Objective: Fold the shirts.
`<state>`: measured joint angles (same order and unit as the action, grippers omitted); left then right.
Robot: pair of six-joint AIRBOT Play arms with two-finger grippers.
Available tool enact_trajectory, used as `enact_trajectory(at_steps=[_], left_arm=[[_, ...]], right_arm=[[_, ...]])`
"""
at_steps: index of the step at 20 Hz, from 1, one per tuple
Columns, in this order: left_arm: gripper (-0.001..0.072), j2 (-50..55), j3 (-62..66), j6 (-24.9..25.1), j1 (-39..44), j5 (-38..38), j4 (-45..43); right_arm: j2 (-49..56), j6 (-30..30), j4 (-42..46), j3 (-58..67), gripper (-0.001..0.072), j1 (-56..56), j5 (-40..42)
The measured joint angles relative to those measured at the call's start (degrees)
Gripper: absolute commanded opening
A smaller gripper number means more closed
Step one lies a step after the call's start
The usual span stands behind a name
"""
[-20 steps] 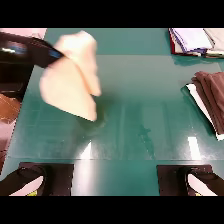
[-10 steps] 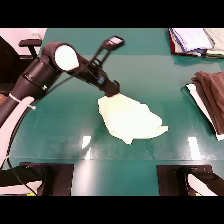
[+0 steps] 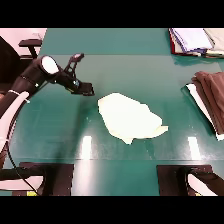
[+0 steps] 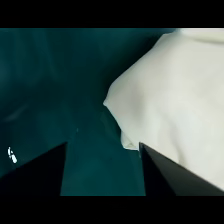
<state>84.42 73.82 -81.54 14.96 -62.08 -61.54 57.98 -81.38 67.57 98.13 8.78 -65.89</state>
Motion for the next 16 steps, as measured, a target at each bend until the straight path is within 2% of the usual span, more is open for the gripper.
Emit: enact_trajectory(at_steps=[5,6,7,8,12,15,16], left_arm=[[0.0533,6.08,-3.96,4.74,0.81,5.84,11.15],[0.0404,6.91,-4.2,5.27,1.31,6.82,12.52],[0.0192,7.45,-4.31,5.7,1.75,7.74,13.75],[0.0023,7.91,-4.17,6.08,1.92,8.39,14.58],[0.0025,8.59,-0.7,6.67,0.59,7.89,15.89],[0.0025,8.37,3.65,6.86,-0.92,4.24,14.1],[0.0025,7.82,4.81,6.91,-1.22,3.17,12.94]], right_arm=[[0.35,-0.57,0.0,-0.04,0.0016,0.0,-3.61],[0.66,-0.9,0.0,-0.07,0.0015,0.0,-4.79],[1.11,-1.2,0.02,-0.11,0.0016,0.0,-6.34],[1.79,-1.51,0.04,-0.15,0.0016,-0.04,-8.33],[3.72,-3.23,0.7,-4.52,0.0016,-1.4,-15.15],[2.8,-5.01,1.29,-14.58,0.0017,-4.61,-17.07],[2.08,-5.73,1.29,-19.08,0.0093,-6.01,-17.31]])
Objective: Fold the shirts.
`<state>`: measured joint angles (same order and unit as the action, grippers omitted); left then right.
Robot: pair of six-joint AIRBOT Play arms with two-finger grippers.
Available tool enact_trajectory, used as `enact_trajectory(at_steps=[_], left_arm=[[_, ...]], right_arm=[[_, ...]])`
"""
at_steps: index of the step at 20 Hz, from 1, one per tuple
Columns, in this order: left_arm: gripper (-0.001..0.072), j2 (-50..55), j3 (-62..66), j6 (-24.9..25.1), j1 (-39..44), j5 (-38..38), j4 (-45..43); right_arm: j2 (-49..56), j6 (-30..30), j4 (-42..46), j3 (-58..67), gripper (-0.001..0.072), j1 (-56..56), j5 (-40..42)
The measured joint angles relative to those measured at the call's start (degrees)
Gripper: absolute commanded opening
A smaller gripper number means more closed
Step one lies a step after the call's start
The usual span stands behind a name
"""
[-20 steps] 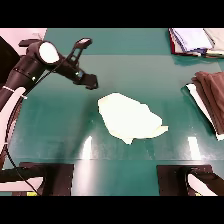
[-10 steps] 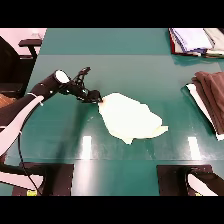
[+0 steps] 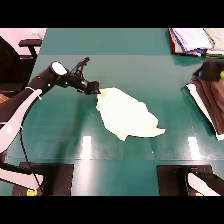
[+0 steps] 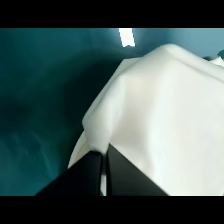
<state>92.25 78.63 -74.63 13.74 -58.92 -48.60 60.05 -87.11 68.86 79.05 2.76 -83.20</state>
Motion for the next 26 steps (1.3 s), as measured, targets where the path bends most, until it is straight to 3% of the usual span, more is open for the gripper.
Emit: enact_trajectory(at_steps=[1,2,5,9,16,17,19,20,26], left_arm=[[0.0025,-0.7,0.85,0.0,-0.2,-0.72,-1.25],[0.0025,-1.33,1.4,0.02,-0.33,-1.25,-2.4],[0.0026,-2.69,2.4,0.13,-0.59,-2.14,-5.05],[0.0026,-3.32,2.84,0.13,-0.72,-2.86,-6.51],[0.0025,-3.52,2.97,0.13,-0.72,-3.23,-7.08],[0.0025,-3.52,2.97,0.11,-0.72,-3.26,-7.1],[0.0025,-3.54,2.97,0.13,-0.72,-3.26,-7.13],[0.0025,-3.65,2.99,0.11,-0.72,-3.32,-7.23],[0.0025,-12.72,4.46,0.09,-0.72,-3.23,-9.29]], right_arm=[[-0.61,-0.68,0.15,-4.48,0.0357,-1.36,0.0],[-1.14,-1.09,0.2,-9.49,0.053,-2.71,-0.02],[-1.97,-1.95,-1.11,-23.87,0.0526,-4.81,0.44],[-2.36,-2.23,-6.47,-38.93,0.0522,-2.82,6.88],[0.15,-2.36,-14.58,-46.86,0.0429,4.61,20.28],[1.62,-2.36,-15.15,-46.38,0.0342,5.73,21.14],[4.79,-2.21,-15.72,-44.68,0.0071,8.07,22.56],[6.43,-1.81,-15.78,-43.56,0.0015,9.27,22.97],[7.08,-0.59,-12.68,-32.54,0.0014,12.63,21.29]])
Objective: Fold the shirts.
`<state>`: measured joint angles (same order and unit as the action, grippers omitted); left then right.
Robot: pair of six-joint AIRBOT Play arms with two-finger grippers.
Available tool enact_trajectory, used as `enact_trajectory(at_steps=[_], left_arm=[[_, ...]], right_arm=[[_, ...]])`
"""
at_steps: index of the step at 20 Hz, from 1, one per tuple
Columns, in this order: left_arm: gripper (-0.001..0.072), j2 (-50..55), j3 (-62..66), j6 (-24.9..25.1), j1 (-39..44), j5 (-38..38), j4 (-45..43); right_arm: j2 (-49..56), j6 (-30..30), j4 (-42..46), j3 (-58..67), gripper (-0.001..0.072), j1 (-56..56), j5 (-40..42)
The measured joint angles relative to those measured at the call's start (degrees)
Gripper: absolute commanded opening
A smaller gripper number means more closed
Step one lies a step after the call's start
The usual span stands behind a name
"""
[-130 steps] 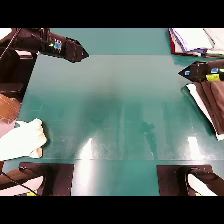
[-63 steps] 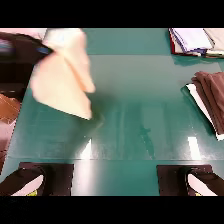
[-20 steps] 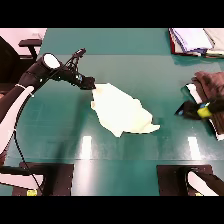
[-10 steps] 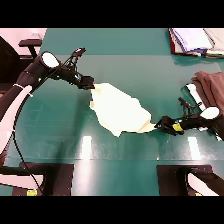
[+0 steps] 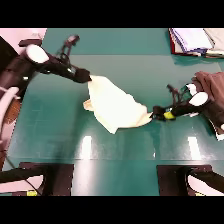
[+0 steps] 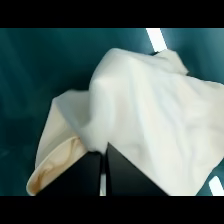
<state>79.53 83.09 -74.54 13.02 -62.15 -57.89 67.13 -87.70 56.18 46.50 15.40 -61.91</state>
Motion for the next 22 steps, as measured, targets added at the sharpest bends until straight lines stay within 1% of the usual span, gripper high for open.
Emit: enact_trajectory(at_steps=[5,8,10,13,16,19,22], left_arm=[[0.0024,-15.85,7.67,0.02,0.0,-0.94,-1.7],[0.0024,-22.93,12.28,-0.11,0.0,-1.42,-1.66],[0.0024,-25.92,14.69,-0.33,0.0,-2.01,-1.4],[0.0024,-27.41,16.74,-0.46,0.0,-3.93,-1.46],[0.0023,-25.62,16.65,-0.57,0.0,-6.99,-2.89],[0.0023,-21.44,12.07,-0.61,1.51,-10.84,-5.25],[0.0025,-16.94,2.71,-0.63,6.49,-12.41,-8.35]], right_arm=[[-10.21,0.26,8.07,20.63,0.0014,-3.8,-9.16],[-14.47,0.33,9.88,33.75,0.0014,-7.32,-12.85],[-15.52,0.33,10.51,41.46,0.0013,-9.35,-14.84],[-14.05,0.33,10.88,50.86,0.0013,-10.93,-17.94],[-9.22,-0.07,11.34,56.63,0.0013,-10.62,-20.92],[-3.32,-0.44,12.0,56.61,0.0013,-7.63,-22.38],[0.94,-0.68,15.93,51.34,0.0013,-3.91,-23.12]])
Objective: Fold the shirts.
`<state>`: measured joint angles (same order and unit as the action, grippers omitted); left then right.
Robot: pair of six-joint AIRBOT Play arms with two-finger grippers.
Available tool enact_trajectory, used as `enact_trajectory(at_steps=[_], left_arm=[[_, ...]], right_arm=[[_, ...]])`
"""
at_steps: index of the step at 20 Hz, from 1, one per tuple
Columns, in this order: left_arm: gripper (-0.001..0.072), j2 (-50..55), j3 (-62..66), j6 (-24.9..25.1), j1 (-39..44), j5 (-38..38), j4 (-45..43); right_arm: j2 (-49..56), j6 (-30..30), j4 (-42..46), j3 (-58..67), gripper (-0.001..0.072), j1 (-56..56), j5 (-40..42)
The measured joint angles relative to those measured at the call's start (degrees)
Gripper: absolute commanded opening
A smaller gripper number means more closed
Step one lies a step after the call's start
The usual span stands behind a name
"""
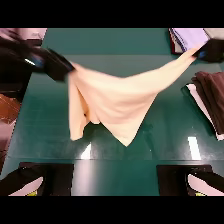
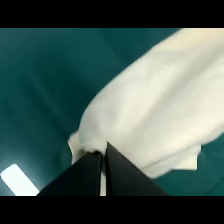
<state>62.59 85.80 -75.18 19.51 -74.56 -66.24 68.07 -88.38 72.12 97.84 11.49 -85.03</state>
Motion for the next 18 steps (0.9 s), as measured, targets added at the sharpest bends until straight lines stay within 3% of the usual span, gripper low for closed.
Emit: enact_trajectory(at_steps=[5,6,7,8,13,18], left_arm=[[0.0029,4.52,-17.0,0.09,11.34,-0.44,-0.31],[0.0121,4.9,-19.15,0.11,13.31,-0.2,0.72],[0.0407,5.11,-20.57,0.17,14.84,0.07,1.53],[0.0514,5.25,-21.57,0.31,15.98,0.57,2.75],[0.0515,5.55,-19.74,0.5,14.14,1.9,6.14],[0.0515,4.66,-13.73,0.28,-3.69,1.22,6.56]], right_arm=[[0.5,-0.24,4.33,-11.78,0.0013,2.8,0.37],[-0.24,-0.24,4.63,-13.7,0.0013,2.89,1.05],[-1.16,-0.26,4.94,-15.67,0.0013,2.89,1.92],[-1.95,-0.26,5.14,-17.27,0.0013,2.75,2.6],[-4.48,-0.33,5.42,-21.18,0.0013,0.83,4.7],[-4.98,-0.37,5.42,-21.94,0.0013,0.04,5.27]])
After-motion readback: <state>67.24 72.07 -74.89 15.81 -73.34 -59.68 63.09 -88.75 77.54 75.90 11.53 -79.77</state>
